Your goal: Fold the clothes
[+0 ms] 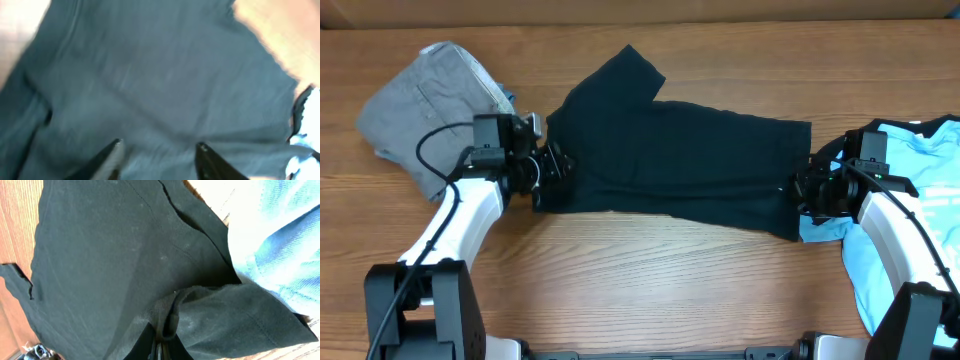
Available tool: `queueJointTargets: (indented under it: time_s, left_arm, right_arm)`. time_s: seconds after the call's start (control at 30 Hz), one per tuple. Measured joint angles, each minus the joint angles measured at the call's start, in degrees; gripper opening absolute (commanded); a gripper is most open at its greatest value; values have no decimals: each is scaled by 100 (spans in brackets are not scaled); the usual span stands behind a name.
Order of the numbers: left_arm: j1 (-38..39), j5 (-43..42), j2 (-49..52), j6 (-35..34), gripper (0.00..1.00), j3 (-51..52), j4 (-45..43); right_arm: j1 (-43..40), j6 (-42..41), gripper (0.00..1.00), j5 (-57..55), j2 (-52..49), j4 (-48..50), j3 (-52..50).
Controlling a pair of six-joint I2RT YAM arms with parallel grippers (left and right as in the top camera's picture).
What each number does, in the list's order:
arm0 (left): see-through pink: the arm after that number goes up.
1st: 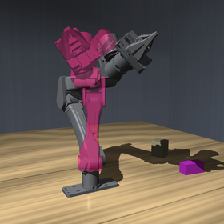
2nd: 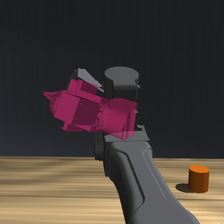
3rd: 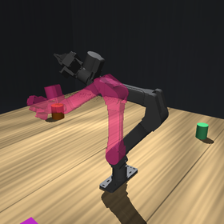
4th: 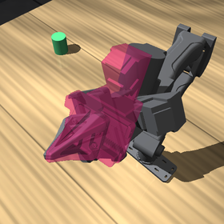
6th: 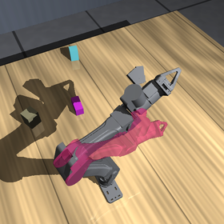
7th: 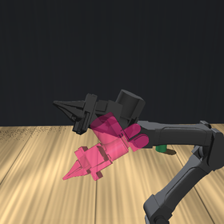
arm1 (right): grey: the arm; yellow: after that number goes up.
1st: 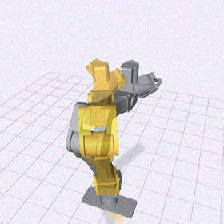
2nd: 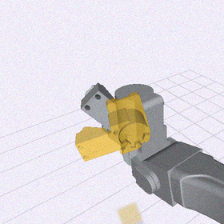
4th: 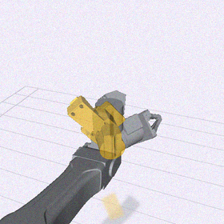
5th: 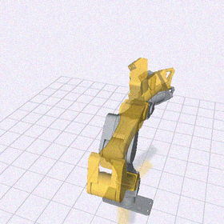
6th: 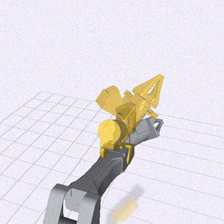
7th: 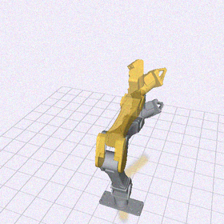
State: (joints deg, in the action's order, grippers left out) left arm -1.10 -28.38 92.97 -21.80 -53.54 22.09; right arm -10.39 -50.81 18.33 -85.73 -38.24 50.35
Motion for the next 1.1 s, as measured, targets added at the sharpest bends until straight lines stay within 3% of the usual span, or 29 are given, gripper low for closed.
queueJointTargets:
  time_s: [0.13, 0.27, 0.43, 0.6, 0.93, 0.97, 1.03, 1.1]
  left_arm:
    - [2, 236, 116, 81, 65, 0, 426]
    - [2, 407, 358, 101, 58, 0, 310]
    - [118, 505, 824, 98, 56, -2, 146]
    - [260, 439, 997, 90, 41, -72, -79]
    - [295, 348, 1034, 94, 42, -96, 68]
    - [295, 341, 1034, 94, 40, -101, 92]
    - [295, 330, 1034, 70, 24, -105, 151]
    - [295, 334, 1040, 70, 20, -107, 295]
  right_arm:
    - [0, 0, 4, -26, 0, -2, 0]
    - [0, 2, 4, -33, 0, -2, 0]
    - [0, 0, 4, -33, 0, -9, 0]
    - [0, 4, 4, -37, 0, -28, 0]
    - [0, 2, 4, -39, 0, -74, 0]
    - [0, 2, 4, -37, 0, -87, 0]
    - [0, 2, 4, -37, 0, -90, 0]
    - [0, 2, 4, -37, 0, -105, 0]
